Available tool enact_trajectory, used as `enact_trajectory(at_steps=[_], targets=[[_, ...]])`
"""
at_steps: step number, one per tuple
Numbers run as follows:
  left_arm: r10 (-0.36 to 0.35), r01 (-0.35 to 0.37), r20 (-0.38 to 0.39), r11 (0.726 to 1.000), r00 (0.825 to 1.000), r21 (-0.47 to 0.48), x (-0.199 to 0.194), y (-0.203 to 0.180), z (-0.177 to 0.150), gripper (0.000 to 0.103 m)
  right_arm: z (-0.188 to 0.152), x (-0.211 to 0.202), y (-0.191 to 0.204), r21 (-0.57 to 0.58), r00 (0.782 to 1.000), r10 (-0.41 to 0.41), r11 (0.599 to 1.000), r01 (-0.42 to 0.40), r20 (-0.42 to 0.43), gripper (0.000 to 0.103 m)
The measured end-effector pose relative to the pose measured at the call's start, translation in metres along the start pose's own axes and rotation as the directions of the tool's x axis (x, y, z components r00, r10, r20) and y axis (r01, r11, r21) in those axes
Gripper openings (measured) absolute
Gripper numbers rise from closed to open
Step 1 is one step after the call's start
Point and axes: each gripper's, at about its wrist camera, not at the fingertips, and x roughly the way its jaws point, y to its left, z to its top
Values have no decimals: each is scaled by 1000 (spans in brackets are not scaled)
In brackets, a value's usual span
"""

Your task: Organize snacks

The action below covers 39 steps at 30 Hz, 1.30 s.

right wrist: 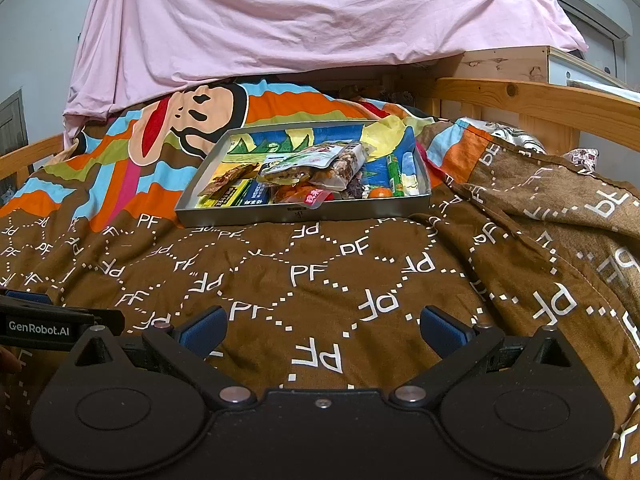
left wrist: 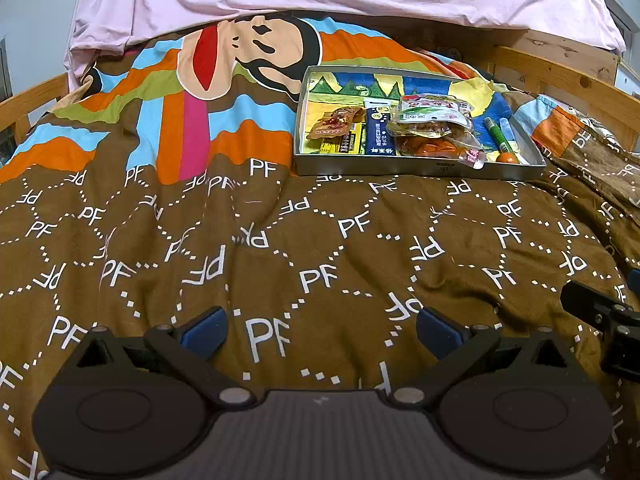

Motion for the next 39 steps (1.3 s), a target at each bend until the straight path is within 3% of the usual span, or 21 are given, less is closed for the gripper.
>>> enact_trajectory(at_steps=[39], targets=[[11,-9,-32,999,999,40,0,-3,1,102,-3,1,-2,-2,1000,-5,1000,5,0,102]])
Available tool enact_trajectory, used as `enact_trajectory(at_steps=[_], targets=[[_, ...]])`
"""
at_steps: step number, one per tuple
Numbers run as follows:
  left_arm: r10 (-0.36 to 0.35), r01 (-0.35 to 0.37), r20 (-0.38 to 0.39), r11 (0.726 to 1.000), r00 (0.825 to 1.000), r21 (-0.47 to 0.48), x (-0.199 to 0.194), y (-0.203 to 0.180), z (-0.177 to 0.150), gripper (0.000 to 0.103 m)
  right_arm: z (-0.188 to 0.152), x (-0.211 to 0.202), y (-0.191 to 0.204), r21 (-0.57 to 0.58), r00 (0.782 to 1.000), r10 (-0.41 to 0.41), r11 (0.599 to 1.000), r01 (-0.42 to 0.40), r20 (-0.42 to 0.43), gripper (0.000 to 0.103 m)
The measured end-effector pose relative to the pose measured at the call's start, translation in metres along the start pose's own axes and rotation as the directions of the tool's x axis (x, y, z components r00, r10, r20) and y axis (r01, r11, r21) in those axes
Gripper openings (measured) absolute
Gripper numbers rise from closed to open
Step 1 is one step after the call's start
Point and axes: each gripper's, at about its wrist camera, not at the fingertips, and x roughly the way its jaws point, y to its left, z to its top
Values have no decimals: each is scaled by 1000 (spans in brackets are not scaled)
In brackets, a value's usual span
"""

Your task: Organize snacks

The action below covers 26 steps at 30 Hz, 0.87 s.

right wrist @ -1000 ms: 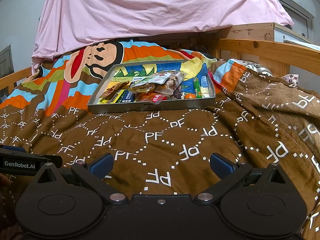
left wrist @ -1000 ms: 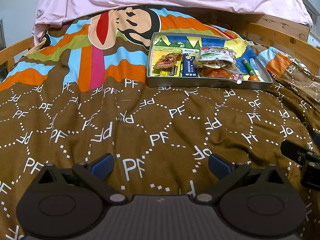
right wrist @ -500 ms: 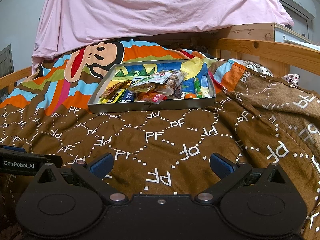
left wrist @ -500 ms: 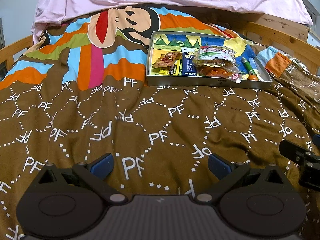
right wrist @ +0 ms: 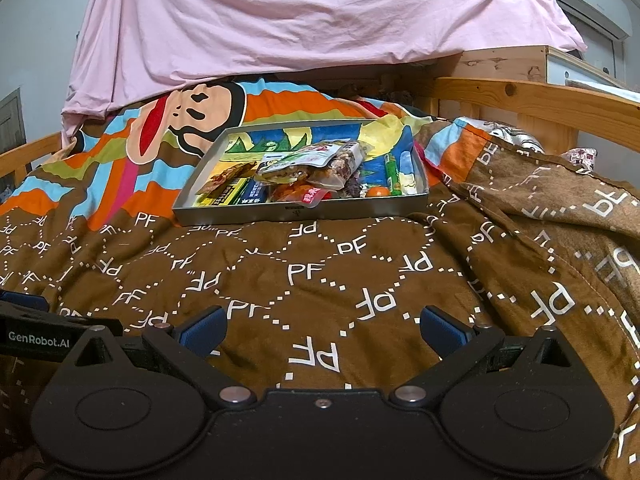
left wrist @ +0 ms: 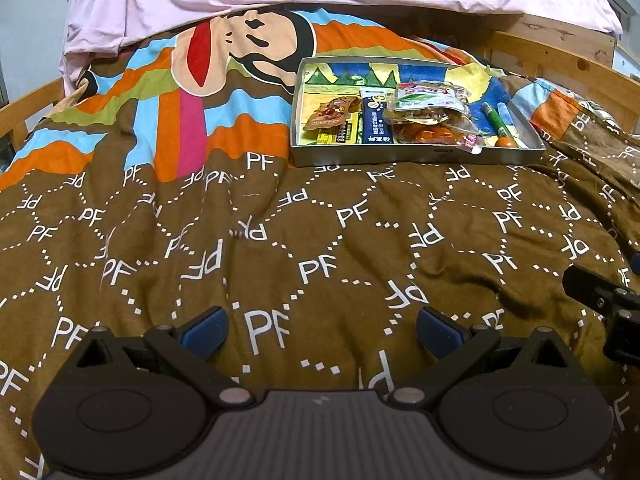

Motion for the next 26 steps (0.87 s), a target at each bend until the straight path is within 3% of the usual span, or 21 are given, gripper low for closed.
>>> enact_trajectory(at_steps=[26], targets=[[-3,3,-9,1000,1000,25,1,-3,-1,102,0,1,2,-4,1000,-1,1000,1,-10,102]])
